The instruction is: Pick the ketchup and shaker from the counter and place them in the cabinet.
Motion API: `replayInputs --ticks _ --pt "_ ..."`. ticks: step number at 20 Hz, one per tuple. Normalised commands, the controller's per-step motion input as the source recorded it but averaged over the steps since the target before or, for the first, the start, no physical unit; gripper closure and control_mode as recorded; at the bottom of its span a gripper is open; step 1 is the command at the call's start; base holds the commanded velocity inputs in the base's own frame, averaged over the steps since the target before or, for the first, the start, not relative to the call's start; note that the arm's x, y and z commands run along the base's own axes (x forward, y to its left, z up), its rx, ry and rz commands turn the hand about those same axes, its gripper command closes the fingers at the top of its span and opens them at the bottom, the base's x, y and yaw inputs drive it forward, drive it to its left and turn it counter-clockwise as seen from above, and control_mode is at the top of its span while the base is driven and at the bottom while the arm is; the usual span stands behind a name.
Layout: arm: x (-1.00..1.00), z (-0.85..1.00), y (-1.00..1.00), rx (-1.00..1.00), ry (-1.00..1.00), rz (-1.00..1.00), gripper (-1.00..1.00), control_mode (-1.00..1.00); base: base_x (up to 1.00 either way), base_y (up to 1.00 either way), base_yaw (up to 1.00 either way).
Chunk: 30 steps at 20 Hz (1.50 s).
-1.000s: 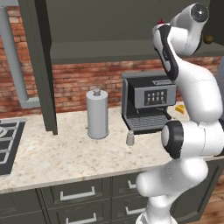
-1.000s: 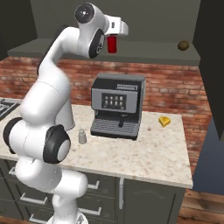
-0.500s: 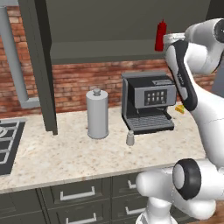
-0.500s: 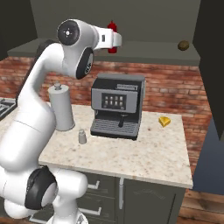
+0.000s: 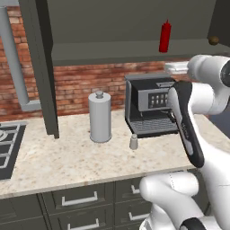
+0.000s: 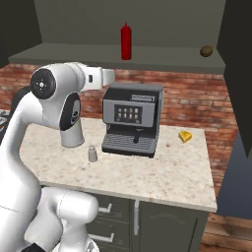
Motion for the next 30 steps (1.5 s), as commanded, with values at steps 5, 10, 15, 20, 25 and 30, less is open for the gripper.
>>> replayInputs --ticks 5,10,15,20,25,30 --pt "-0.44 -0.61 0.31 0.0 0.03 0.0 -1.0 -1.0 0.0 0.0 0.0" --pt "-0.14 -0.64 0.05 0.0 0.13 0.0 -1.0 -1.0 0.0 0.0 0.0" --pt "-0.17 -0.34 0.0 0.06 0.13 0.0 -1.0 -1.0 0.0 0.0 0.0" --pt "-0.14 -0.37 0.0 0.11 0.19 0.0 -1.0 -1.0 0.0 0.0 0.0" --pt "-0.06 -0.4 0.01 0.01 0.23 0.0 -1.0 -1.0 0.0 0.0 0.0" --pt "-0.04 -0.29 0.01 0.0 0.19 0.01 -1.0 -1.0 0.0 0.0 0.0"
